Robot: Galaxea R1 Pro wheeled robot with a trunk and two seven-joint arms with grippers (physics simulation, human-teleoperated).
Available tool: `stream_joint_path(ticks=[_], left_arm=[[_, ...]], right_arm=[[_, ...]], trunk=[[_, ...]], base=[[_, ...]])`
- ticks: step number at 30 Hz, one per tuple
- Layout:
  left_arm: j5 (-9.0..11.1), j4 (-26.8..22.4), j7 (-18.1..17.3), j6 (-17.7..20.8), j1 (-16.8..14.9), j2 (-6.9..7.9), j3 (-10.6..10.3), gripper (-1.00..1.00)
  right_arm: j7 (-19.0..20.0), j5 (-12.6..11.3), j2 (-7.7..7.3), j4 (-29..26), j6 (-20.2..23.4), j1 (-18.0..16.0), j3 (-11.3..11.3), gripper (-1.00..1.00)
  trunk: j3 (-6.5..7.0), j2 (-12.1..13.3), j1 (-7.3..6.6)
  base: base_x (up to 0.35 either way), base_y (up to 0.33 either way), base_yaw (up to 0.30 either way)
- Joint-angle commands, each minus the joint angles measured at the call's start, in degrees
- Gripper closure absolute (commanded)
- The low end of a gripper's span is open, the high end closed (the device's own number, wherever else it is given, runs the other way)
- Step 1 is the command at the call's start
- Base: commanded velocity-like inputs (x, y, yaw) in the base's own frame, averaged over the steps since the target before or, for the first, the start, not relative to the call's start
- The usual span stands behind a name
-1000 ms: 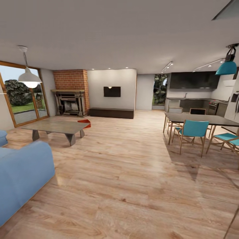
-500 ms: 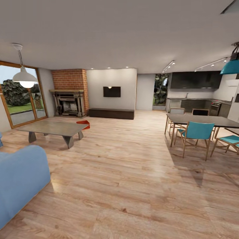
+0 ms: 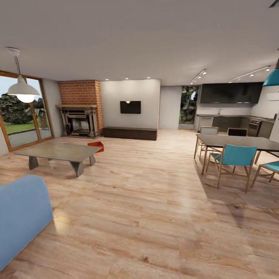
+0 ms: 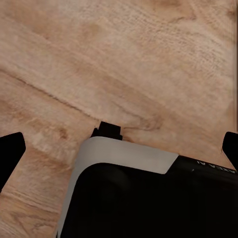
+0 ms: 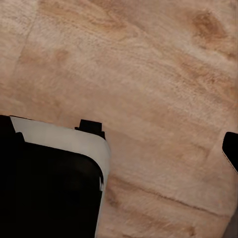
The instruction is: Move the two storage containers from the living room to the garage. In the garage, place one container on the floor and stack the other container on top of it (either order is fine).
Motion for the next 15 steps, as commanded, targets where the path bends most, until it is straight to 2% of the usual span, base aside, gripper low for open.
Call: stream_joint_path(ticks=[1,6,11,15], left_arm=[[0.25,0.03,0.11,-0.15,-0.04,-0.01,-0.15,-1.00],[0.09,0.03,0.06,0.08,-0.04,-0.07,-0.15,-1.00],[-1.23,-0.20,0.03,2.33,-0.04,-0.11,-0.20,-1.00],[-1.00,-0.59,0.04,3.02,-0.04,0.34,0.12,-1.00]], right_arm=[[-0.13,-0.29,0.02,0.11,-0.24,-0.06,0.48,-1.00],[-0.13,-0.23,0.06,0.11,-0.24,-0.06,0.51,-1.00],[-0.13,-0.45,-0.06,0.11,-0.24,-0.06,0.46,-1.00],[-0.13,-0.52,-0.10,0.11,-0.24,-0.08,0.43,-1.00]], trunk=[[-0.07,-0.04,0.04],[-0.07,-0.04,0.04],[-0.07,-0.04,0.04],[-0.07,-0.04,0.04]], base=[[0.327,0.000,0.000],[0.326,0.000,0.000],[0.327,0.000,0.000],[0.327,0.000,0.000]])
